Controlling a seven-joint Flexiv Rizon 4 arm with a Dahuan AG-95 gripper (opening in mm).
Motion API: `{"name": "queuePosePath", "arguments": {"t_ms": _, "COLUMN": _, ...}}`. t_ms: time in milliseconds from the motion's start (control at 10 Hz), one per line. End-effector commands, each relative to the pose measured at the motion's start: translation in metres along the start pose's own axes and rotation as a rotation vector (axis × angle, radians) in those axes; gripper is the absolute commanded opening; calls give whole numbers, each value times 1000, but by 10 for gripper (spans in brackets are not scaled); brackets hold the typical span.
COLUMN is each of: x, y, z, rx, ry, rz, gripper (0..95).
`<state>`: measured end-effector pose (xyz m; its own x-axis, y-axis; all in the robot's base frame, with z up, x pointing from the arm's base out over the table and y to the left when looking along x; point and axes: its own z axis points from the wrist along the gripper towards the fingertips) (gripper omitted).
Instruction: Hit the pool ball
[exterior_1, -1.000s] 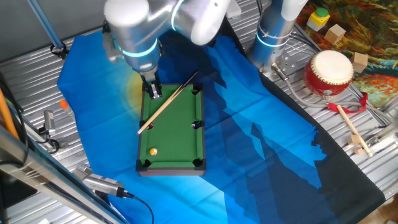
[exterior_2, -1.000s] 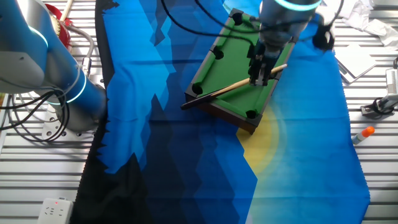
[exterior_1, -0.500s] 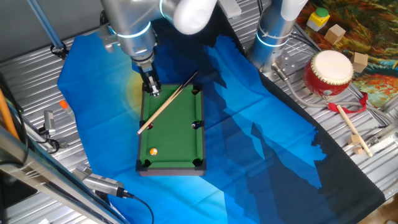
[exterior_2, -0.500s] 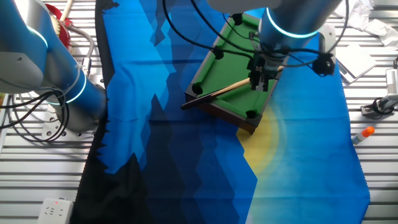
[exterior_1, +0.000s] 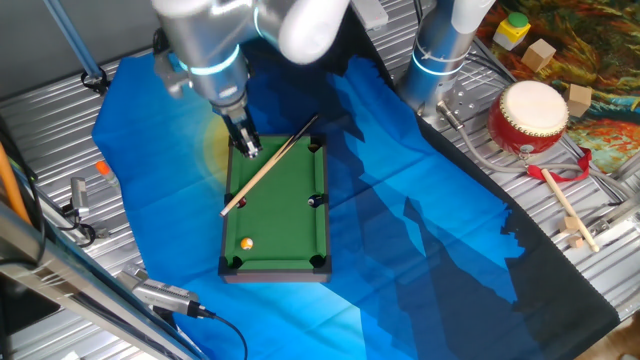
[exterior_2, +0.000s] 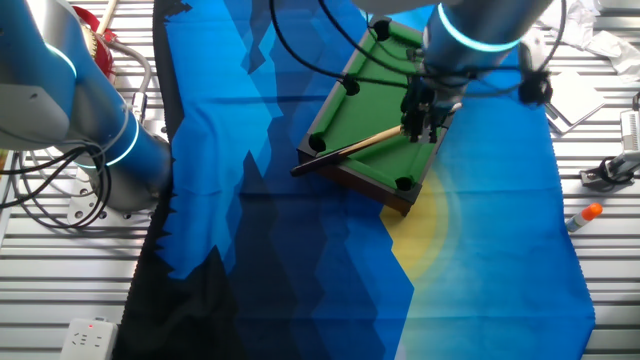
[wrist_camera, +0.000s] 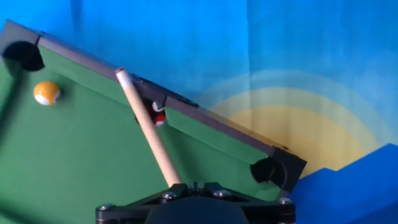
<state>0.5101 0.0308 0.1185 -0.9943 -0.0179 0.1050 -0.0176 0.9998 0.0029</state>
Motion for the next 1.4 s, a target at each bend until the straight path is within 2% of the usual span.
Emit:
{"name": "queuePosePath", "arguments": {"t_ms": 100, "x": -3, "y": 4, "z": 6, "rx": 73, "ry": 2, "rz": 45, "gripper": 0}}
{"name": "queuePosePath", "arguments": {"t_ms": 200, "x": -3, "y": 5, "z": 6, "rx": 72, "ry": 3, "rz": 59, "gripper": 0}}
{"name": "queuePosePath", "arguments": {"t_ms": 500, "x": -3, "y": 5, "z": 7, "rx": 73, "ry": 5, "rz": 61, "gripper": 570}}
{"name": "queuePosePath", "arguments": {"t_ms": 900, "x": -3, "y": 8, "z": 8, "rx": 70, "ry": 5, "rz": 44, "gripper": 570}}
{"name": "queuePosePath", "arguments": {"t_ms": 1000, "x": -3, "y": 9, "z": 9, "rx": 65, "ry": 6, "rz": 27, "gripper": 380}}
{"name": "queuePosePath", "arguments": {"t_ms": 1200, "x": -4, "y": 9, "z": 10, "rx": 62, "ry": 7, "rz": -3, "gripper": 380}}
{"name": "queuePosePath", "arguments": {"t_ms": 1300, "x": -4, "y": 8, "z": 12, "rx": 62, "ry": 7, "rz": -6, "gripper": 190}}
{"name": "queuePosePath", "arguments": {"t_ms": 1400, "x": -5, "y": 8, "z": 13, "rx": 63, "ry": 7, "rz": 0, "gripper": 190}}
